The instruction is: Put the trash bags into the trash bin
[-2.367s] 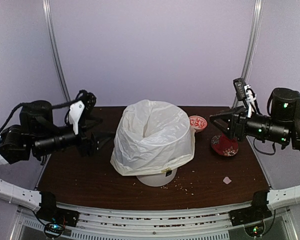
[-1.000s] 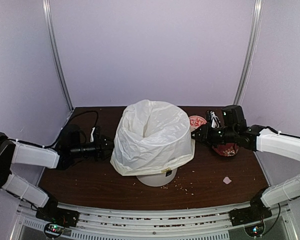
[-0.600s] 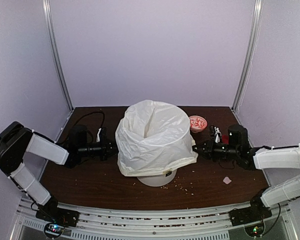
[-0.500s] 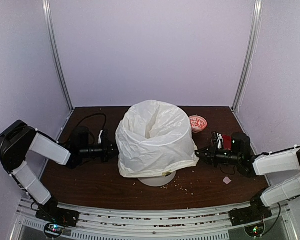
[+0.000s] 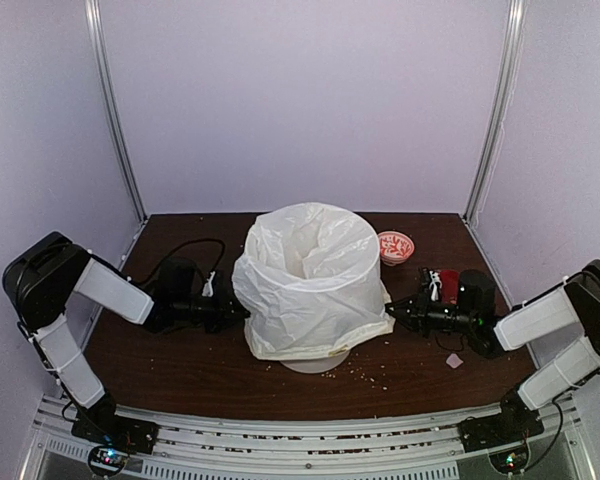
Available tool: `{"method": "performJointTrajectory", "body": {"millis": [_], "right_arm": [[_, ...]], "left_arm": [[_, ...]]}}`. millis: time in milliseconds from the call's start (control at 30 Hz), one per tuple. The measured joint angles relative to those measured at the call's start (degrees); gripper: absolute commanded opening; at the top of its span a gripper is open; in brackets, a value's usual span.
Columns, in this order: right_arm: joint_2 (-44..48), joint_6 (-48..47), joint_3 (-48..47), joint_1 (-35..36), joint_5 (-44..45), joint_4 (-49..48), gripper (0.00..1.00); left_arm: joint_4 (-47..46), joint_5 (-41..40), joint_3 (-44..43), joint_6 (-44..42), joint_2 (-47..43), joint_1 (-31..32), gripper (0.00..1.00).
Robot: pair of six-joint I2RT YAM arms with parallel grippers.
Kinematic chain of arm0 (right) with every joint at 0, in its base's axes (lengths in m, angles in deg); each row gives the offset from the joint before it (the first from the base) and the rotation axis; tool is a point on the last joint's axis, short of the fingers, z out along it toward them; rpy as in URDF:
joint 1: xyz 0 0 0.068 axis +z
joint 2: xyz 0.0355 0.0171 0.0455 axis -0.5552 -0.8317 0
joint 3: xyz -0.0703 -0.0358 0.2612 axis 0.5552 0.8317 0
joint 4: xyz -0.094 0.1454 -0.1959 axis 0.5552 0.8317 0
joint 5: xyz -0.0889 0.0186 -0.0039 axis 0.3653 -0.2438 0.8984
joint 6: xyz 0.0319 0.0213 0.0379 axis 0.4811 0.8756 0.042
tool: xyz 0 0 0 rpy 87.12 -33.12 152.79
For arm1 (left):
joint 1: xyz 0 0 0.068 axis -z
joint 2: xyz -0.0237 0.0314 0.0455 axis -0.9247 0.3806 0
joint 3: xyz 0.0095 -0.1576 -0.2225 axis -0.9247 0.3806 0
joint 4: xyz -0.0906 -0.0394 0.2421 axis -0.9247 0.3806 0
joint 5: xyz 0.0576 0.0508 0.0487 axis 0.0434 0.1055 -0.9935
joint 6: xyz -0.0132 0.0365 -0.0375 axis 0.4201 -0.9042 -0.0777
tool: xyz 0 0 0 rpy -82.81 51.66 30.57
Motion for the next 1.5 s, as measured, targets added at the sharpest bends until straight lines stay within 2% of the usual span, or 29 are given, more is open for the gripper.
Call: {"method": "performJointTrajectory", "body": {"millis": [167, 400, 500, 567, 600, 700, 767, 900, 1000, 1133, 1300, 1500], "right_arm": [[-0.83, -4.74, -4.11, 0.00, 0.46, 8.74, 0.00], [-2.34, -15.30, -13.29, 0.07, 5.84, 29.97, 0.01], [-2.10, -18.45, -15.34, 0.31, 8.00, 36.68, 0.05], [-1.29, -19.87, -16.04, 0.37, 8.72, 40.17, 0.13], [-0.57, -20.74, -16.44, 0.37, 9.20, 42.18, 0.18], [2.45, -22.32, -17.88, 0.37, 10.38, 47.84, 0.32], [4.92, -22.88, -19.43, 0.37, 11.32, 51.60, 0.40], [11.58, -24.90, -25.31, 0.42, 15.15, 61.86, 0.47], [15.85, -26.23, -30.84, 0.42, 18.86, 69.00, 0.48], [17.79, -28.46, -41.42, 0.42, 22.64, 77.81, 0.46], [13.14, -31.98, -59.95, 1.03, 23.52, 85.37, 0.36], [3.04, -37.18, -78.99, 6.86, 23.78, 90.07, 0.24]], "left_arm": [[8.92, -3.50, -3.72, -5.51, 0.00, 0.15, 0.00], [20.02, -7.80, -7.80, -11.23, 0.00, 0.26, 0.00], [22.71, -8.35, -7.91, -12.48, 0.00, 0.26, 0.00], [24.24, -8.57, -7.93, -13.27, -0.07, 0.26, 0.00], [25.24, -8.83, -8.11, -13.75, -0.26, 0.26, 0.03], [29.83, -9.94, -10.05, -16.09, -1.53, 0.26, 0.27], [32.98, -10.75, -11.98, -17.90, -3.10, 0.26, 0.39], [39.65, -13.07, -15.23, -20.92, -7.58, 0.26, 0.51], [44.92, -15.26, -16.02, -22.80, -12.15, 0.15, 0.61], [51.58, -18.16, -16.37, -24.02, -17.99, -0.39, 0.68], [58.42, -21.33, -20.57, -25.44, -22.53, -1.44, 0.66], [56.04, -19.85, -26.47, -28.09, -19.39, -2.32, 0.55]]}}
